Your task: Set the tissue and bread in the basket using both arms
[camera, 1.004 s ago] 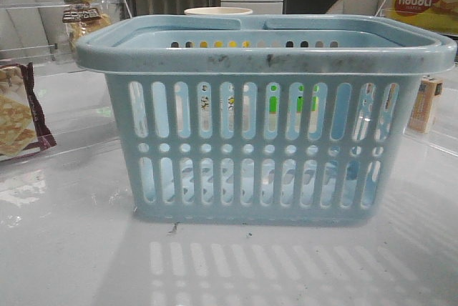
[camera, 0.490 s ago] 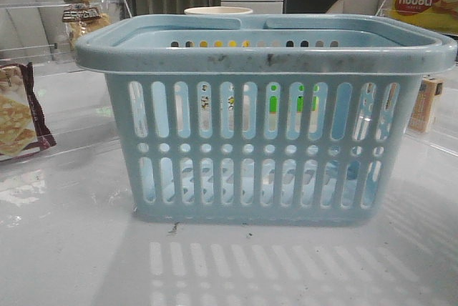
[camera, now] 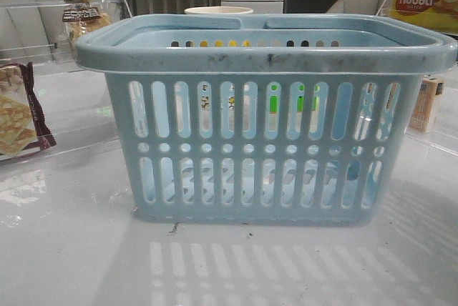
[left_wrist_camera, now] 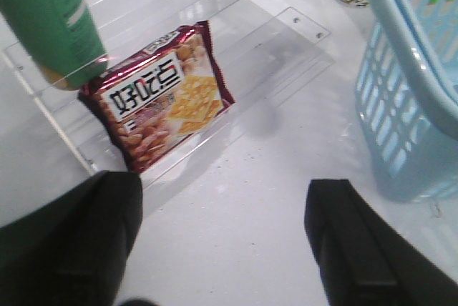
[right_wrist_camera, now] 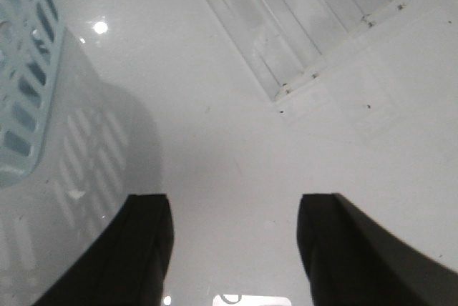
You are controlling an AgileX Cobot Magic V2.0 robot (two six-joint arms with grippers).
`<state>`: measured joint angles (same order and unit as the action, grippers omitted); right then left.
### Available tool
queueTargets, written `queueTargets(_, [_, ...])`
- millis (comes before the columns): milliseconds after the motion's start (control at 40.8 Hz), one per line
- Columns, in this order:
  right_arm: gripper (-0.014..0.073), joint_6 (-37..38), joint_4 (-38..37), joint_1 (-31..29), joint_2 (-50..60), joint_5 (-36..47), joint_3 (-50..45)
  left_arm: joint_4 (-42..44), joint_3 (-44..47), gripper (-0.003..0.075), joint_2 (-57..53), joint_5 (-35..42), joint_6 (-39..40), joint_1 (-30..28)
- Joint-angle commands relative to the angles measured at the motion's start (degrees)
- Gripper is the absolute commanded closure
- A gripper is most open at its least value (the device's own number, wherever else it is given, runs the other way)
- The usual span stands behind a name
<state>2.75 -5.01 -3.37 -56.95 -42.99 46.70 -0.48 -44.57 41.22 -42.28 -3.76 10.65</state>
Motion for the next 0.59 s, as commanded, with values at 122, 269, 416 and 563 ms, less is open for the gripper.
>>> queueTargets(122, [0.0096,0.29,1.70,-8.00,-10.09,6.66,9.30,-0.52,-1.83,0.0160,0.14,4.60,-0.17,6.90])
queueTargets(269, [0.0096,0.29,3.38,-9.78,-18.53,6.73,17.47,-0.52,-1.83,0.0160,0.14,4.60,-0.17,7.84])
queueTargets(416, [0.0096,0.29,3.33,-9.78,-26.48,6.62,24.95,-0.52,-1.83,0.0160,0.14,4.60,-0.17,7.84])
queueTargets(563, [0.0096,0.23,3.16,-9.78,-33.65,6.98,31.25,-0.52,-1.83,0.0160,0.14,4.60,-0.17,7.84])
